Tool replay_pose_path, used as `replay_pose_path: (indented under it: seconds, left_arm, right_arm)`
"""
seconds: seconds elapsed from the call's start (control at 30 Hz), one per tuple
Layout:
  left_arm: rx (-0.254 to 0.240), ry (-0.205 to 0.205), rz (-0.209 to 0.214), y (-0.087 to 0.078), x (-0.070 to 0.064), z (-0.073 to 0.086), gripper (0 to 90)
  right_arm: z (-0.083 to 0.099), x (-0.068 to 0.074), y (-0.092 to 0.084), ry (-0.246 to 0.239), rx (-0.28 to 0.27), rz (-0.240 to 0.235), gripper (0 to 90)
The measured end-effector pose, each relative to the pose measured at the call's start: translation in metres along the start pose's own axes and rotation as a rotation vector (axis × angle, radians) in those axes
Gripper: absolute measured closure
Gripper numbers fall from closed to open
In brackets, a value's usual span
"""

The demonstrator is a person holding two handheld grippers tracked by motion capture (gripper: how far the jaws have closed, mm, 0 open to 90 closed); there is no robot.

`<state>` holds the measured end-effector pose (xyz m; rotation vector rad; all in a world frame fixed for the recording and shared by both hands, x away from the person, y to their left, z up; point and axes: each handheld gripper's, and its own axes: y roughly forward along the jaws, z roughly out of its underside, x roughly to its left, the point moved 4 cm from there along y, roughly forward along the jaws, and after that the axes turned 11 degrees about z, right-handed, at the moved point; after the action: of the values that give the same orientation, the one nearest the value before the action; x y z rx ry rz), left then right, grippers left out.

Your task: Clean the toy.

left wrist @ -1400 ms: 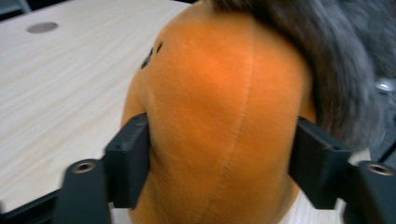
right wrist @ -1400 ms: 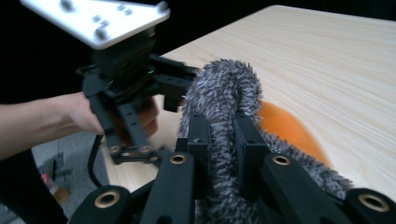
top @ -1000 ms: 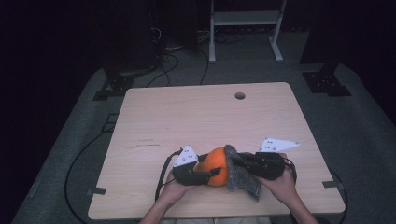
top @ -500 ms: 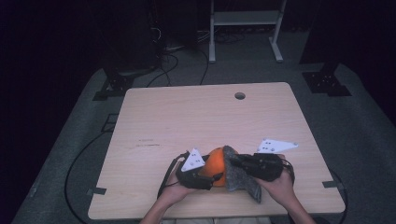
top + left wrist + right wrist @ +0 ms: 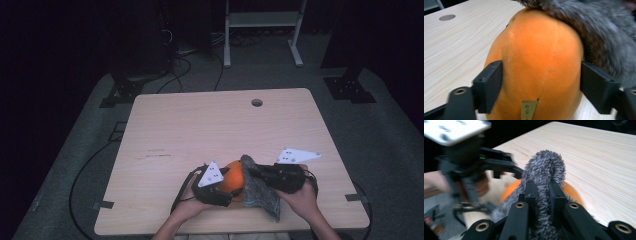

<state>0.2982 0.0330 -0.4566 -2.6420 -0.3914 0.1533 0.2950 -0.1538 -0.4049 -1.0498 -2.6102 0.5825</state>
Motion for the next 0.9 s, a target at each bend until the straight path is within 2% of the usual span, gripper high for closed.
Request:
replay_pose_path:
  seconds: [0.1, 0.17, 0.3, 0.4, 0.47, 0.53, 0.57, 0.6, 0.63, 0.7, 0.77, 0.8, 0.83, 0.87, 0.9]
  left_arm:
    - [0.008, 0.026, -0.013, -0.001, -0.002, 0.001, 33.9]
    - [-0.009, 0.009, -0.006, -0.005, 0.000, 0.001, 36.1]
    - [-0.038, -0.001, 0.004, -0.007, 0.003, 0.001, 34.3]
    - [-0.048, -0.006, 0.007, -0.005, 0.004, 0.000, 20.7]
    - [-0.032, -0.025, 0.002, -0.005, 0.007, 0.000, 13.4]
    - [-0.013, -0.051, 0.018, -0.003, 0.009, 0.003, 12.3]
    - [-0.012, -0.045, 0.026, -0.004, 0.009, 0.005, 16.3]
    - [-0.013, -0.024, 0.012, -0.004, 0.007, 0.004, 26.3]
    - [-0.013, -0.011, 0.005, -0.006, 0.006, 0.003, 32.6]
    - [-0.012, 0.032, -0.022, -0.011, 0.004, -0.005, 40.0]
    - [-0.028, 0.061, -0.048, -0.021, 0.004, -0.015, 41.7]
    - [-0.027, 0.073, -0.057, -0.025, 0.004, -0.018, 41.8]
    - [-0.013, 0.102, -0.081, -0.028, 0.003, -0.019, 42.0]
    - [-0.005, 0.110, -0.097, -0.029, 0.003, -0.019, 42.2]
    - [-0.002, 0.101, -0.100, -0.029, 0.004, -0.017, 42.3]
  right_arm:
    - [0.000, 0.019, 0.007, -0.044, 0.020, -0.057, 79.4]
    - [-0.001, 0.022, 0.009, -0.059, 0.021, -0.043, 79.3]
    - [-0.003, -0.003, 0.001, -0.002, -0.005, 0.030, 79.4]
    - [0.004, -0.019, 0.000, 0.073, 0.000, 0.027, 79.4]
    - [0.005, -0.020, -0.001, 0.064, 0.004, 0.035, 79.3]
    - [0.005, -0.020, -0.001, 0.067, 0.005, 0.030, 79.3]
    - [0.005, -0.020, -0.001, 0.068, 0.004, 0.025, 79.3]
    - [0.004, -0.019, 0.000, 0.066, 0.003, 0.023, 79.4]
    - [0.004, -0.018, 0.000, 0.063, 0.004, 0.024, 79.5]
    - [0.001, -0.015, -0.002, 0.059, -0.009, 0.018, 79.6]
    - [-0.004, -0.010, -0.004, 0.058, -0.033, 0.002, 79.7]
    - [-0.006, -0.006, -0.004, 0.068, -0.046, -0.020, 79.7]
    - [-0.008, -0.003, -0.003, 0.066, -0.059, -0.034, 79.8]
    - [-0.011, 0.003, -0.001, 0.052, -0.064, -0.039, 79.7]
    - [-0.013, 0.007, 0.002, 0.044, -0.062, -0.048, 79.8]
